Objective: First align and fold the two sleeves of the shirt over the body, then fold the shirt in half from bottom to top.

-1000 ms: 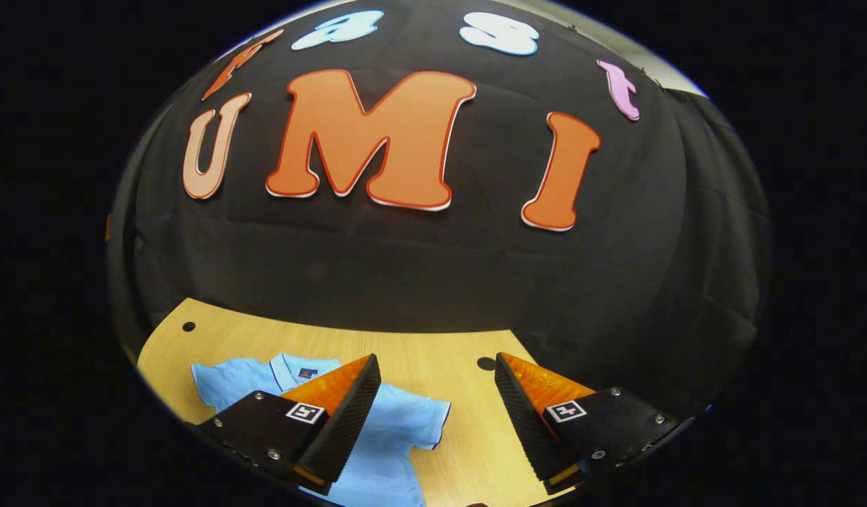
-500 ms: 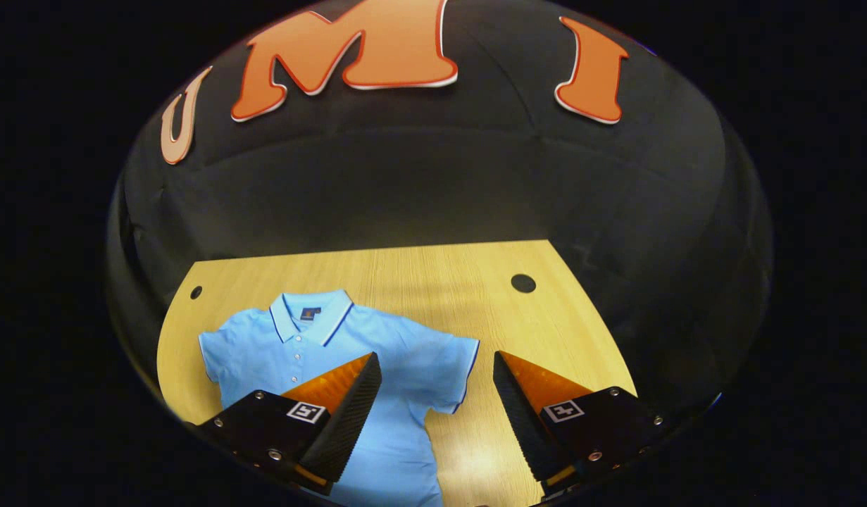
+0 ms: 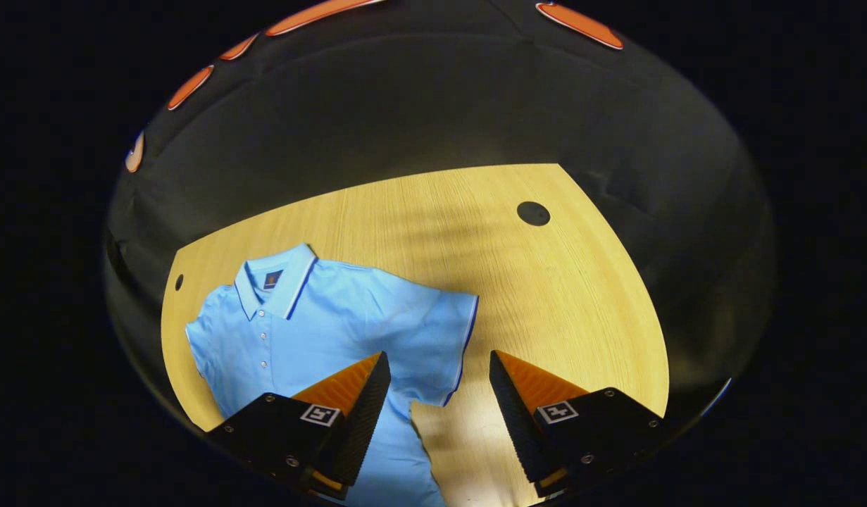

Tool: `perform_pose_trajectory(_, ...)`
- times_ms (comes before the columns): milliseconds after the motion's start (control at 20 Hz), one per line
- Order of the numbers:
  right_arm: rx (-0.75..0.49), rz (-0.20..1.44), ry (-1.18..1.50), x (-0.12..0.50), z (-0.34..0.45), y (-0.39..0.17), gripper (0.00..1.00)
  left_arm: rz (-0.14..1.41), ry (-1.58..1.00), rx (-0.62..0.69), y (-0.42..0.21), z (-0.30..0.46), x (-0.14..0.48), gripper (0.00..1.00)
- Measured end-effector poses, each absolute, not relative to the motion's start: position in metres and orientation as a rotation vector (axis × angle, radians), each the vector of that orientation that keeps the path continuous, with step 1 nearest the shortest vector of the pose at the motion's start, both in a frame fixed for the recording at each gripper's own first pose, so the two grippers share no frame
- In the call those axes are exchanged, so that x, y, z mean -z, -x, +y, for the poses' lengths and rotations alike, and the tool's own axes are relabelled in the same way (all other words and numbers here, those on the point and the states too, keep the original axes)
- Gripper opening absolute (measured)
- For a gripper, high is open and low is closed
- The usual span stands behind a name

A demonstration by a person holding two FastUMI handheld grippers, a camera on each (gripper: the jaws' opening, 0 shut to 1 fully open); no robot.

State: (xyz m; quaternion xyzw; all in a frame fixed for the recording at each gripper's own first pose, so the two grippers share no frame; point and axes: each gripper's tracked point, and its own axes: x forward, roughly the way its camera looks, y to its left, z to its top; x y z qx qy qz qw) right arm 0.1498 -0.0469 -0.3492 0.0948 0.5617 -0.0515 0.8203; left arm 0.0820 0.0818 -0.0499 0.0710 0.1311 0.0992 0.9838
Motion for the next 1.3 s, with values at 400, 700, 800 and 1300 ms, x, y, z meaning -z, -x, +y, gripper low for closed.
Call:
perform_pose_trajectory(400,0.136,1.374,-0.263,0.396,-0.049,-0.140,0.73,0.316,-0.132,-0.263,-0.066,0.085,0.059,1.00)
perform_pose_trajectory(700,0.144,1.445,-0.260,0.419,-0.047,-0.137,0.61,0.341,-0.138,-0.275,-0.063,0.079,0.063,1.00)
perform_pose_trajectory(800,0.141,1.463,-0.278,0.423,-0.041,-0.137,0.53,0.345,-0.135,-0.271,-0.066,0.074,0.065,1.00)
perform_pose_trajectory(1300,0.150,1.501,-0.239,0.432,-0.037,-0.135,0.15,0.339,-0.155,-0.249,-0.070,0.050,0.061,1.00)
